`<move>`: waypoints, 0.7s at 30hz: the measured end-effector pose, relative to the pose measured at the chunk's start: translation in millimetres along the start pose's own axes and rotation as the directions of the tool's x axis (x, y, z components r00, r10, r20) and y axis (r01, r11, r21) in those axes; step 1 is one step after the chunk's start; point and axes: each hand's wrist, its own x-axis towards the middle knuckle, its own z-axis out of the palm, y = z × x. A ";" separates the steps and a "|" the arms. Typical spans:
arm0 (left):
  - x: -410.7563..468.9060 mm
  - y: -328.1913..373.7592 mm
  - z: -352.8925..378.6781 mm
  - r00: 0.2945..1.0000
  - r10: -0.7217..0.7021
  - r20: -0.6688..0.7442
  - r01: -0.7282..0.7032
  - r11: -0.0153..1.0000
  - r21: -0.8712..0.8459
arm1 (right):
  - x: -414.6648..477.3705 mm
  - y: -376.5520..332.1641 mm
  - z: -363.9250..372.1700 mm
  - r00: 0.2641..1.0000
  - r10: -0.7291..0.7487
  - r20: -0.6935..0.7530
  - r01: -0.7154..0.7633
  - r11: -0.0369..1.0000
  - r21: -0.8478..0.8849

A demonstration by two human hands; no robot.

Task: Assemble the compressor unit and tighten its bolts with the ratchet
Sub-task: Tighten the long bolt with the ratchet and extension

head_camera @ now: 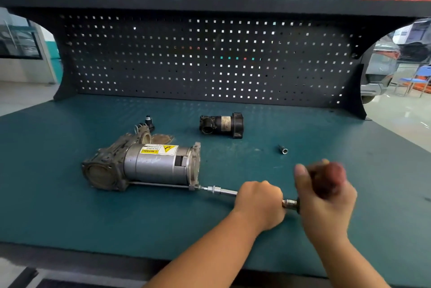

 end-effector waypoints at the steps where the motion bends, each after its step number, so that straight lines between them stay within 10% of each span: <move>1: -0.7 0.7 0.4 1.000 -0.005 -0.026 0.005 1.000 -0.004 | 19.5 4.1 5.1 0.995 0.103 -0.009 -0.103 0.995 -0.009; 8: 0.2 1.4 -0.4 0.995 -0.051 -0.088 0.047 0.998 -0.042 | 85.0 80.8 22.9 0.622 0.730 0.285 -0.746 0.662 -0.068; 13: 3.7 1.4 1.4 0.998 -0.031 -0.058 0.031 1.000 -0.002 | 32.2 70.2 -26.5 0.776 0.439 0.453 -0.469 0.882 -0.050; 21: 8.1 -1.2 4.3 0.997 -0.075 -0.034 0.076 0.997 0.023 | 7.9 54.2 -60.2 0.731 0.306 0.610 -0.258 0.951 -0.168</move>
